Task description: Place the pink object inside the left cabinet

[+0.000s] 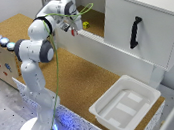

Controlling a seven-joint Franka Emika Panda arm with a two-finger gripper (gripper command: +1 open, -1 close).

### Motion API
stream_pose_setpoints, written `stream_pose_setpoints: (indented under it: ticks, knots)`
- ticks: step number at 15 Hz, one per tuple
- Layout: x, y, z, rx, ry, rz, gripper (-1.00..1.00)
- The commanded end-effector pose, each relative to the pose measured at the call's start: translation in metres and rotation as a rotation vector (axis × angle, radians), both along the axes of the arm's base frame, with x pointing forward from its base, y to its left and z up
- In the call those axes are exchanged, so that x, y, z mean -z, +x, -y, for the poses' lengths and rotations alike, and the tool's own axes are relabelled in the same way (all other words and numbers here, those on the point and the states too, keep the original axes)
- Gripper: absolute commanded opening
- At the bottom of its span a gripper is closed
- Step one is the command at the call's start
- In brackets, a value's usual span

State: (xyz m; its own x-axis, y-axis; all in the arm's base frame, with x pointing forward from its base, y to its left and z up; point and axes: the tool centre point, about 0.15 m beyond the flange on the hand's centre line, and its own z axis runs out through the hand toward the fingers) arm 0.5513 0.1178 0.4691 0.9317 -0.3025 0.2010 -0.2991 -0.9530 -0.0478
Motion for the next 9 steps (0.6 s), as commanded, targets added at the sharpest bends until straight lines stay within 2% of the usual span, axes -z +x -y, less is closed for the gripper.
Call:
stream_pose_setpoints:
  ticks: [1,4,9]
  knots:
    - [0.007,0.050,0.028,-0.043,0.017,0.013,-1.00]
    - [0.009,0.074,0.027,-0.085,0.003,0.005,-1.00]
    - [0.000,0.108,0.026,-0.120,-0.004,0.031,-1.00]
